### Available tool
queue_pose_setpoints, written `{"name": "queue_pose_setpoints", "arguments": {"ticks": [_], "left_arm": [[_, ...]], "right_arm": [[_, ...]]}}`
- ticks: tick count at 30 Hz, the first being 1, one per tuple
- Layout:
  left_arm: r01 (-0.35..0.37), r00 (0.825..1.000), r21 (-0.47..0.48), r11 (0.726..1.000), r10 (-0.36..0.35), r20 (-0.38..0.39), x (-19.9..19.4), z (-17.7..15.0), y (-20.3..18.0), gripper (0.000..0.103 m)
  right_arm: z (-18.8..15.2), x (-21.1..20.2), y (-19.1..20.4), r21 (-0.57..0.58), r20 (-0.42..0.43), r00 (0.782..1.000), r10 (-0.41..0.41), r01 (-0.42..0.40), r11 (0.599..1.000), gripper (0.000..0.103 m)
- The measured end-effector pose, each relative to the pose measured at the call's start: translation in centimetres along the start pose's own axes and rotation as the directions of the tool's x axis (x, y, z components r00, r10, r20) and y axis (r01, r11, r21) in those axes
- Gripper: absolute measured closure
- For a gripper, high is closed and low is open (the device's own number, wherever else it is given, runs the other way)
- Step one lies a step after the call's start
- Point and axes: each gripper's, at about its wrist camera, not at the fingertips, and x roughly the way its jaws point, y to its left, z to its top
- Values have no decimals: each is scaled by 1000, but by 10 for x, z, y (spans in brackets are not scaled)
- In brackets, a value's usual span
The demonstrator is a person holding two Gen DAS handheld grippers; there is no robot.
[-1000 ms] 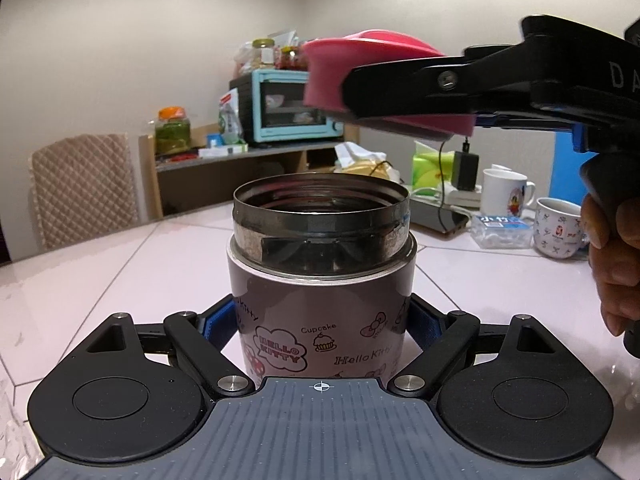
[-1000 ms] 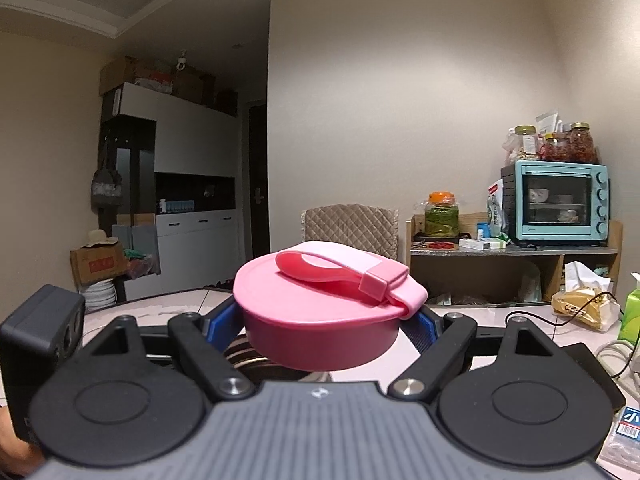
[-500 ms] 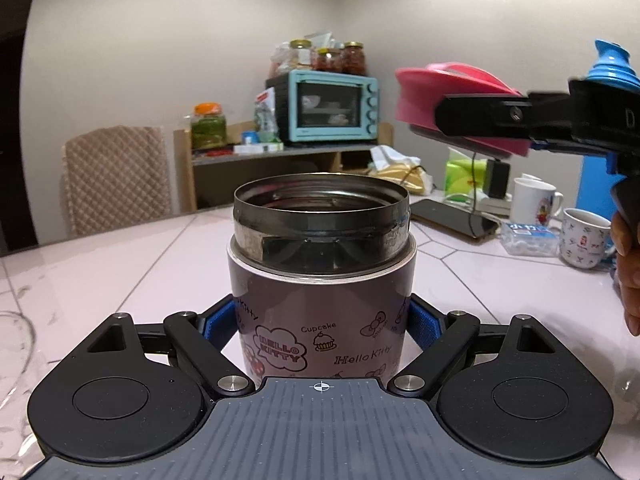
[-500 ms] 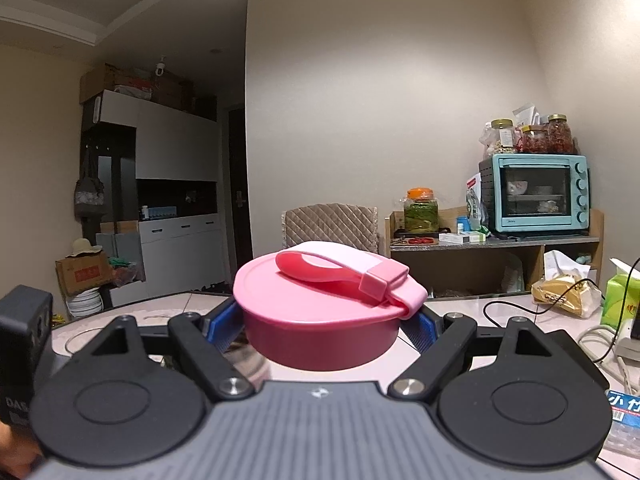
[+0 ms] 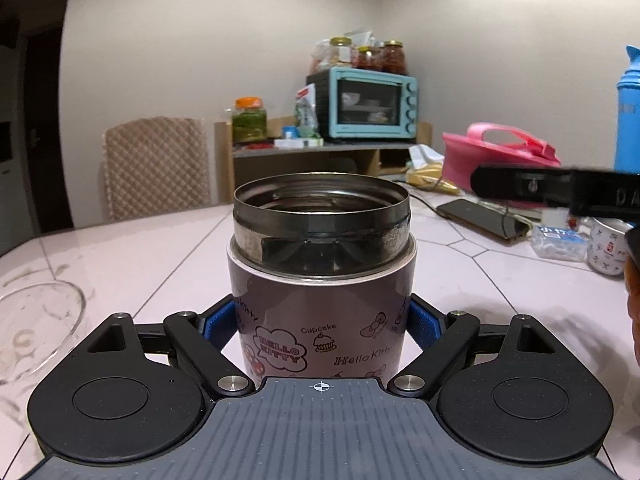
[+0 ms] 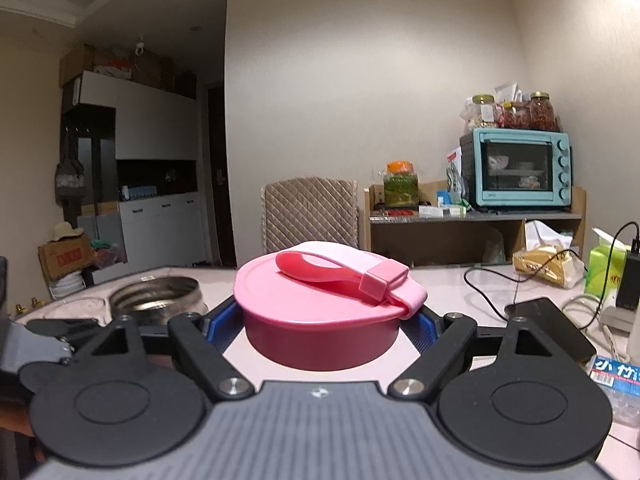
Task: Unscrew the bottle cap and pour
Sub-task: 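Carry the pink cap away from the bottle and lower it to the table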
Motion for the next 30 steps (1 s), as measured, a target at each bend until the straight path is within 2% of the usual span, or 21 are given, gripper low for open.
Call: {"name": "queue_pose_setpoints", "arguments": {"ticks": [13, 30], "left_arm": [[-69, 998, -21, 997, 69, -6, -3, 1, -10, 13], [-85, 996, -35, 996, 86, 5, -2, 0, -16, 13]], "right_arm": [[-18, 14, 5, -9, -123, 991, -44, 43, 999, 18], [-38, 29, 10, -52, -229, 971, -69, 58, 997, 18]]}}
